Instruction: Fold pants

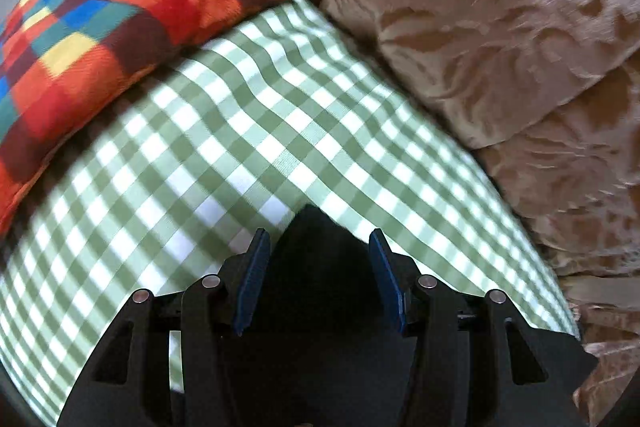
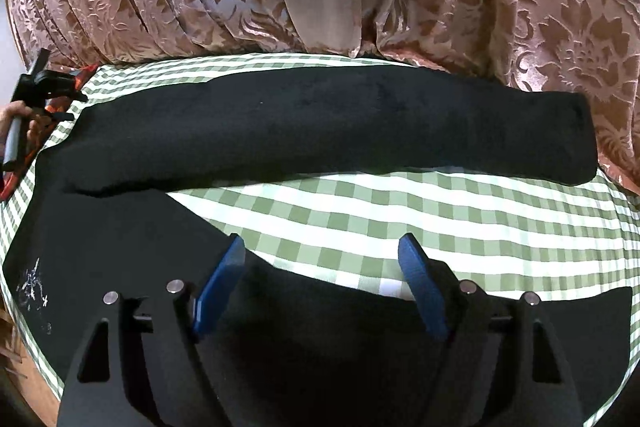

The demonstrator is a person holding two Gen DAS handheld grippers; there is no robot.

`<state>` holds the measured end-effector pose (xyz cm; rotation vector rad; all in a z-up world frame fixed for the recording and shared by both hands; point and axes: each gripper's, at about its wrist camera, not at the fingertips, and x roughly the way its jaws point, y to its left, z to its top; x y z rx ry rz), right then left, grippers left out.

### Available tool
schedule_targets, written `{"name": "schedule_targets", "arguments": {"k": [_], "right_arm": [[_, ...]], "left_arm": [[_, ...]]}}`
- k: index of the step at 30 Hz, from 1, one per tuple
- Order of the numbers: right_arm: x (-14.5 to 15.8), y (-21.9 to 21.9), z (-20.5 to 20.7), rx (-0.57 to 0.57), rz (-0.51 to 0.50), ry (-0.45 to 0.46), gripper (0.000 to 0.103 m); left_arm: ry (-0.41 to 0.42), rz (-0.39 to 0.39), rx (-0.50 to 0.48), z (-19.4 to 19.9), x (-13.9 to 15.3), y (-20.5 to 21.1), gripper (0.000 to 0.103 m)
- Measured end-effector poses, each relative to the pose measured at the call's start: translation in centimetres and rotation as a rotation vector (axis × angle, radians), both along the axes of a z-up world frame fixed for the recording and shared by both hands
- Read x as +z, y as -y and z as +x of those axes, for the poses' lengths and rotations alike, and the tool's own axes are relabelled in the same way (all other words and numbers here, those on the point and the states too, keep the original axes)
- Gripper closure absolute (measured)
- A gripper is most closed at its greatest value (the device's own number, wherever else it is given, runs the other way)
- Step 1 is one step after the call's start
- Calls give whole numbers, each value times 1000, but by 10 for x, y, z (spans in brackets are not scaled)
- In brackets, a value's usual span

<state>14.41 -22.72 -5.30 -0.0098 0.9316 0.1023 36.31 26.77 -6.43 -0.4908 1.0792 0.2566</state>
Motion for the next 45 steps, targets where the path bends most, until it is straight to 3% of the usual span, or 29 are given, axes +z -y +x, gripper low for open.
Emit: {"name": "schedule_targets", "arguments": {"k": [2, 5, 6, 11, 15, 20, 26, 39, 41, 45], "right_arm": [[-1, 2, 3, -7, 5, -6, 23], [-1, 4, 5, -17, 7, -8, 23], [-1, 4, 6, -20, 10, -9, 23], [-2, 8, 7, -33, 22, -16, 23], [-4, 8, 5, -33, 32, -26, 23], [-8, 7, 5, -41, 83, -70, 24], [-5, 6, 7, -55, 119, -102, 24], [6, 7, 45, -88, 249, -175, 27], [8, 11, 55, -94, 290, -186, 29], [9, 29, 83, -129, 429, -221, 36]], "left_arm": [[-30, -16, -4, 11, -10, 2, 52], [-35, 73, -72, 15, -13, 21, 91], [-6, 111, -102, 11, -10, 30, 94], [228, 300, -229, -44, 33, 85, 96], [395, 386, -302, -113, 69, 125, 96], [486, 470, -339, -168, 85, 156, 96], [511, 485, -386, -207, 87, 165, 96], [568, 463, -438, -247, 88, 154, 96], [589, 446, -453, -257, 90, 148, 96], [631, 329, -475, -283, 90, 123, 96]]}}
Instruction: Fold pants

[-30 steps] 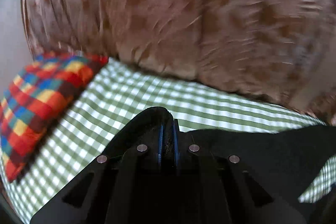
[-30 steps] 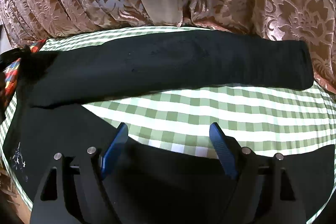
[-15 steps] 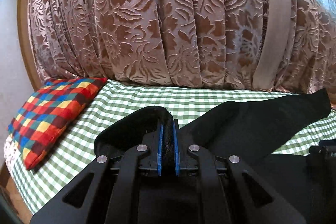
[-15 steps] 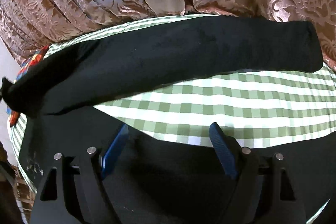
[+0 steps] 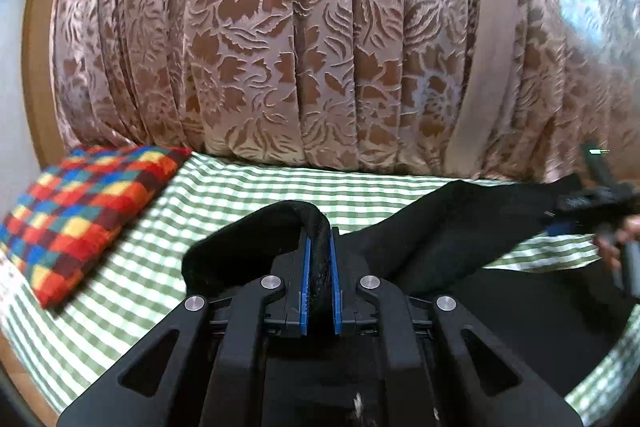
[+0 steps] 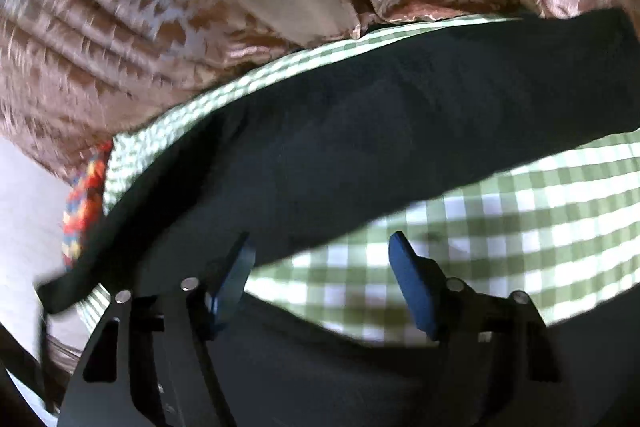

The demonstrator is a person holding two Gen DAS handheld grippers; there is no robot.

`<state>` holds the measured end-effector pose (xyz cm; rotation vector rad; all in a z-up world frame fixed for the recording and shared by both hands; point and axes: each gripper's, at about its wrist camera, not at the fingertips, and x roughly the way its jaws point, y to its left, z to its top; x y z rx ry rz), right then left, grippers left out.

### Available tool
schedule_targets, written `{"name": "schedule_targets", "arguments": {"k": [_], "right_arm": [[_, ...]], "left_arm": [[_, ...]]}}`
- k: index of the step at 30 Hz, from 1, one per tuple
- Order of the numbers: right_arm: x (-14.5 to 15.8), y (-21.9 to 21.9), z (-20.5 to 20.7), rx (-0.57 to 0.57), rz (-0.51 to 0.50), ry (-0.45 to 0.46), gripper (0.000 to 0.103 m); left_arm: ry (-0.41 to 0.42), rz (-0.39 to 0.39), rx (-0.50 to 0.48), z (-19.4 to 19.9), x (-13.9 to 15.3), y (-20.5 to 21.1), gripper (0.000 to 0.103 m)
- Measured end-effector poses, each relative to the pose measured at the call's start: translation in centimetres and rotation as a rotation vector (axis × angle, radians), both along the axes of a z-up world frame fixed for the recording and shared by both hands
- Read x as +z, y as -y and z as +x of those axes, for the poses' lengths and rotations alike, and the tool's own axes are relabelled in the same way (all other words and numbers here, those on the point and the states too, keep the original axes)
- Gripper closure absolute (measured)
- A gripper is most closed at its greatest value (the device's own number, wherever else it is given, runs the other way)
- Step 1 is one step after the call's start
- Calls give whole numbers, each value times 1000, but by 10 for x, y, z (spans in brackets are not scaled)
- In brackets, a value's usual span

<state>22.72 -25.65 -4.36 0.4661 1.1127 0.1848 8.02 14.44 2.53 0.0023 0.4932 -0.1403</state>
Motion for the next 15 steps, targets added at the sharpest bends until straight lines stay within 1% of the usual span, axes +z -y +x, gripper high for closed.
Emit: {"name": "schedule_targets", "arguments": {"k": [1, 2, 4, 8, 10, 12, 15], "right_arm": [[0, 4, 6, -13, 30, -6, 41], [-2, 10, 15, -31, 83, -19, 46], [-3, 15, 28, -55, 133, -34, 48], [-5, 18, 57, -87, 214, -56, 49], [-3, 17, 70, -108, 223, -53, 49], [-2, 15, 86, -118, 236, -51, 52], [-11, 11, 111, -135, 213, -89, 58]], "left_arm": [[0, -17, -12, -6, 0, -5, 96], [-1, -26, -16, -10, -1, -8, 96], [-10, -51, -31, -20, -5, -15, 96], [-46, -63, -38, -30, -15, -19, 96], [-61, -75, -34, -30, -18, -20, 96], [-68, -83, -35, -31, -19, -21, 97], [-75, -87, -42, -32, -18, -21, 97]]}}
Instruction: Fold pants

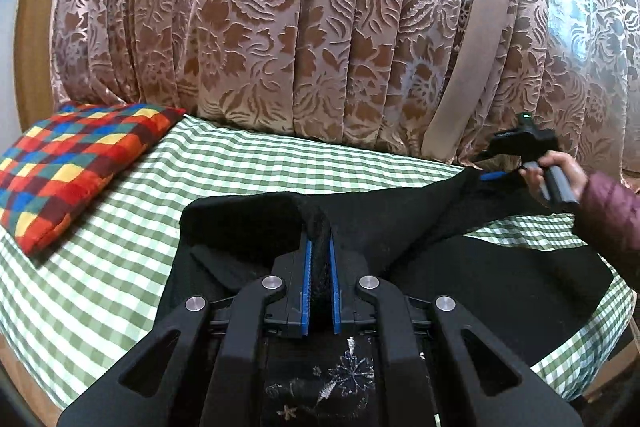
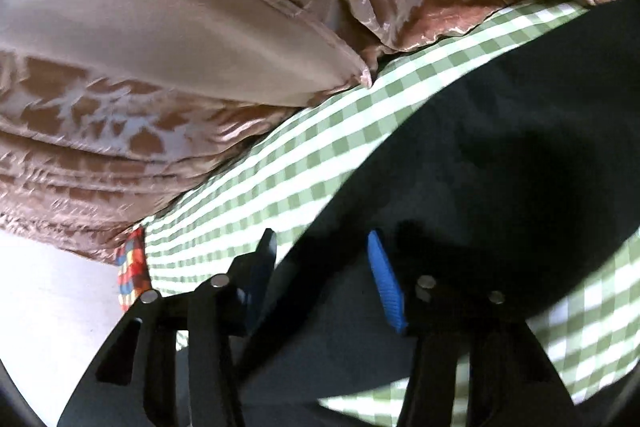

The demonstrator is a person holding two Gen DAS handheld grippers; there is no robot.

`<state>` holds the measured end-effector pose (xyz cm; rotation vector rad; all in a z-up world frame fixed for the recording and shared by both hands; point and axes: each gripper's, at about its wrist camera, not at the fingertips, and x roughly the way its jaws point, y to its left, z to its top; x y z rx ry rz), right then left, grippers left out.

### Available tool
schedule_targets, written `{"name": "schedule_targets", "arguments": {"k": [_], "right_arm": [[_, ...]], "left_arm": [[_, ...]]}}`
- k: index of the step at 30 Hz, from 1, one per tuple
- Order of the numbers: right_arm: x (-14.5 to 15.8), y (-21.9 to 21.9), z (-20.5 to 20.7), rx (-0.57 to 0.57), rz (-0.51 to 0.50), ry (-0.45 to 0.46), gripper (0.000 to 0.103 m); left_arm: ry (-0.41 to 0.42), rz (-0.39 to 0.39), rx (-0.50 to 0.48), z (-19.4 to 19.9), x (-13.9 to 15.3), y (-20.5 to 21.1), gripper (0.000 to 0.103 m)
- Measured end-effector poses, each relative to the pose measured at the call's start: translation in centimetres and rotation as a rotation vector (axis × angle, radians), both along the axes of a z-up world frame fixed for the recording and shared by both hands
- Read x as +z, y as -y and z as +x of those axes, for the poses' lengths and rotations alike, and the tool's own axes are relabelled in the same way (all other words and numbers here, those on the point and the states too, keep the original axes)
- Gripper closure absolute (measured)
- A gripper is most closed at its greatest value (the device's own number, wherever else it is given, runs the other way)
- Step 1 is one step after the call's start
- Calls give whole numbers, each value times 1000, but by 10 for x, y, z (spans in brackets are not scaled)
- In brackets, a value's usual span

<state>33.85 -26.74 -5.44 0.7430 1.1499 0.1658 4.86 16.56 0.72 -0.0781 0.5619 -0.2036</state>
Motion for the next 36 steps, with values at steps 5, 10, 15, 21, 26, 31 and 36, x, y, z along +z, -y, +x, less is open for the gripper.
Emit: {"name": "schedule_targets", "arguments": {"k": [5, 10, 15, 21, 26, 31, 36], "right_arm": [[-25, 2, 25, -17, -24, -73, 94], [9, 7, 9, 37, -58, 69, 96], [62, 25, -45, 73, 24, 254, 96], [85, 38, -139, 147, 104, 384, 96], [75, 32, -222, 225, 121, 370, 96], [38, 16, -277, 268, 98, 274, 96], [-10, 7, -299, 258, 73, 163, 96]], "left_arm": [[-7, -4, 2, 6, 4, -3, 96], [32, -11, 91, 49, 22, -20, 96], [47, -80, 184, 103, 39, -51, 97], [72, -102, 218, 93, 52, -65, 96], [13, -110, 226, 41, 30, -76, 96], [-139, -152, 277, -1, -27, -91, 96], [-264, -315, 336, -31, -68, -111, 96]]}}
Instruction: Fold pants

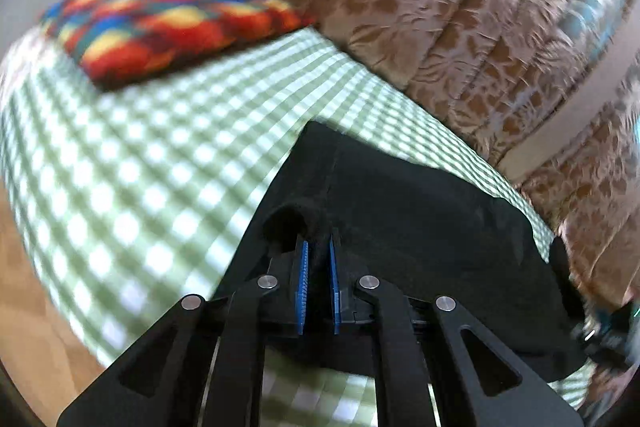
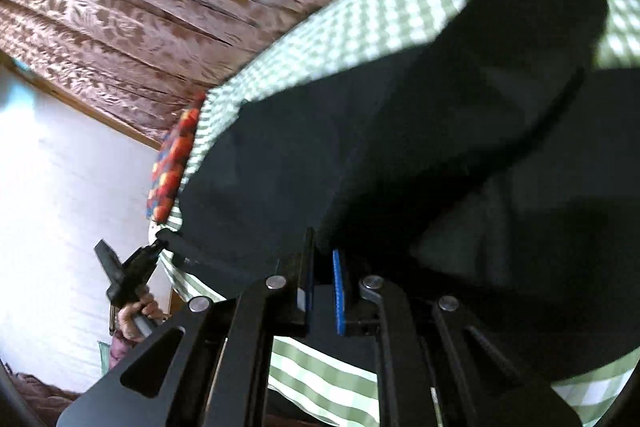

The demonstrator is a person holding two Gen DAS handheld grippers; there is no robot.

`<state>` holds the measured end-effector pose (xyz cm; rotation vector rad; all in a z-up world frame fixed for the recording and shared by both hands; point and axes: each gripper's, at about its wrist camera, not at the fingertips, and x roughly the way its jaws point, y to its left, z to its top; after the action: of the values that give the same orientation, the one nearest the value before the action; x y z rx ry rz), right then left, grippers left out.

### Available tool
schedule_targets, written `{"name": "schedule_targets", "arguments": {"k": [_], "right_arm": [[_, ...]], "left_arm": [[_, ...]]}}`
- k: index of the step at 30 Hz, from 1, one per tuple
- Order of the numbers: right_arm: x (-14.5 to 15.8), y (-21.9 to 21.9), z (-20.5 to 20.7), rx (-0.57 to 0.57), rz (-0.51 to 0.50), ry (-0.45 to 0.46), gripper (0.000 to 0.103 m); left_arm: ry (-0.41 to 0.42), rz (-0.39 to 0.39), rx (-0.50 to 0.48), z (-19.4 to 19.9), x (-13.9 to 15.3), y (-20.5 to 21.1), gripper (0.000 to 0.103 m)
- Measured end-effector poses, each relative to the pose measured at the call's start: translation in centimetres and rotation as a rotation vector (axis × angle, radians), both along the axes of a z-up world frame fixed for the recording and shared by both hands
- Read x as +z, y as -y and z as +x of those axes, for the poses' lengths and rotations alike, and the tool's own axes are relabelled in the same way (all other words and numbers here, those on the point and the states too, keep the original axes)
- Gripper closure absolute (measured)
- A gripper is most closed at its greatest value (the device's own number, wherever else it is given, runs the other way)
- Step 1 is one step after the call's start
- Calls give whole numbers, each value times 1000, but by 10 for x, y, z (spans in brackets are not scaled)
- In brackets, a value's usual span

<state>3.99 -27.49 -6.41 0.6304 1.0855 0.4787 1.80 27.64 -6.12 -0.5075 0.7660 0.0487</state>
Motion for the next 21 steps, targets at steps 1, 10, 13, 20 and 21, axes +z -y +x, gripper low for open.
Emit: {"name": "schedule_targets", "arguments": {"k": [1, 10, 13, 20, 21], "right_arm": [[-6, 0, -1, -8, -3, -13, 96], [-24, 7, 1, -19, 3, -34, 96], [-22, 6, 3, -18, 0, -33, 96], [-24, 4, 5, -18, 6, -32, 96], [-24, 5, 5, -18, 6, -32, 96]], "left_arm": [[-3, -30, 8, -3, -1, -3, 96], [39, -386, 51, -36, 3, -27, 69], [28, -443, 86, -35, 2, -28, 65], [-55, -428, 157, -13, 2, -34, 65], [-82, -416, 158, -6, 1, -33, 65]]}}
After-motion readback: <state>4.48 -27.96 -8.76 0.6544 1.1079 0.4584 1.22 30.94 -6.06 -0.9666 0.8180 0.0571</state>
